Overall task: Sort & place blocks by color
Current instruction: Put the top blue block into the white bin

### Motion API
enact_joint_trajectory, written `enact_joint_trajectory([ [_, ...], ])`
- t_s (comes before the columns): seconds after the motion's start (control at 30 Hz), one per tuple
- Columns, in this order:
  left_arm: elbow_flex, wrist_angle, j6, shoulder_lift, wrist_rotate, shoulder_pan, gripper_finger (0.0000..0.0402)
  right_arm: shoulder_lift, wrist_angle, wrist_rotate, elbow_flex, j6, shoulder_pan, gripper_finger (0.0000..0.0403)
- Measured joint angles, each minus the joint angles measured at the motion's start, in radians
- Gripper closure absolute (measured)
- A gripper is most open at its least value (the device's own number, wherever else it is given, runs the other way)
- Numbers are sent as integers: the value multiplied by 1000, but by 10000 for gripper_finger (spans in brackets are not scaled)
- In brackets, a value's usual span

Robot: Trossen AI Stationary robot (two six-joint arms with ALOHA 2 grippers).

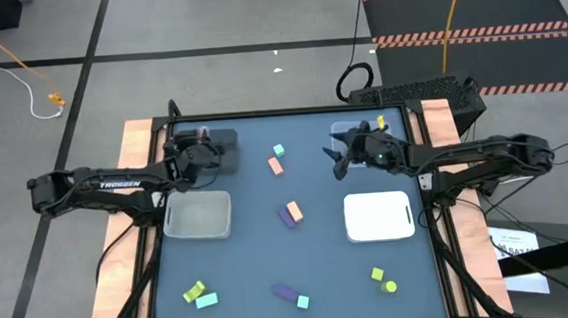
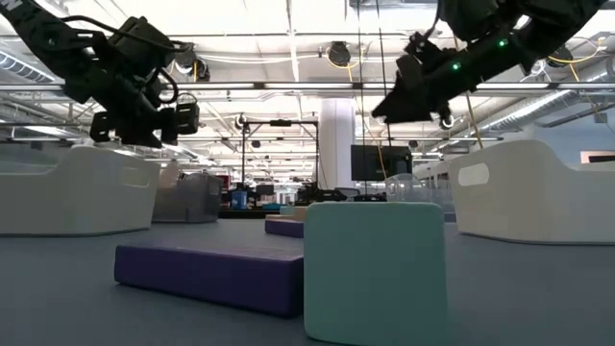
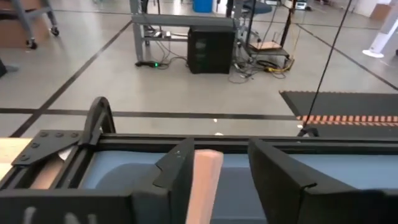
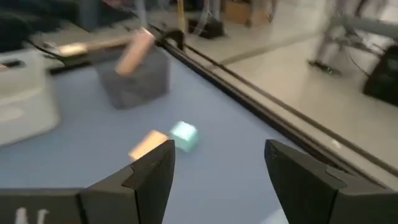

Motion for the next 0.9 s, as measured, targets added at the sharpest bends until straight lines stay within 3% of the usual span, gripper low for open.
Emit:
enact_joint_trajectory([
  [0.3, 33, 218, 190, -62, 8, -64, 169, 69, 58, -45, 75, -154, -1, 163],
  [0.43, 40, 309, 250, -116, 110, -133, 160, 161, 12, -93, 157, -213, -1, 163],
  [0.7, 41, 319, 183, -171, 262, -314, 158, 419, -127, -168, 359, -332, -27, 163],
  [0.8, 41, 315, 157, -171, 265, -386, 158, 507, -168, -168, 452, -299, -51, 163],
  [0.9, 41, 308, 138, -170, 265, -446, 158, 589, -215, -160, 540, -147, -82, 163],
])
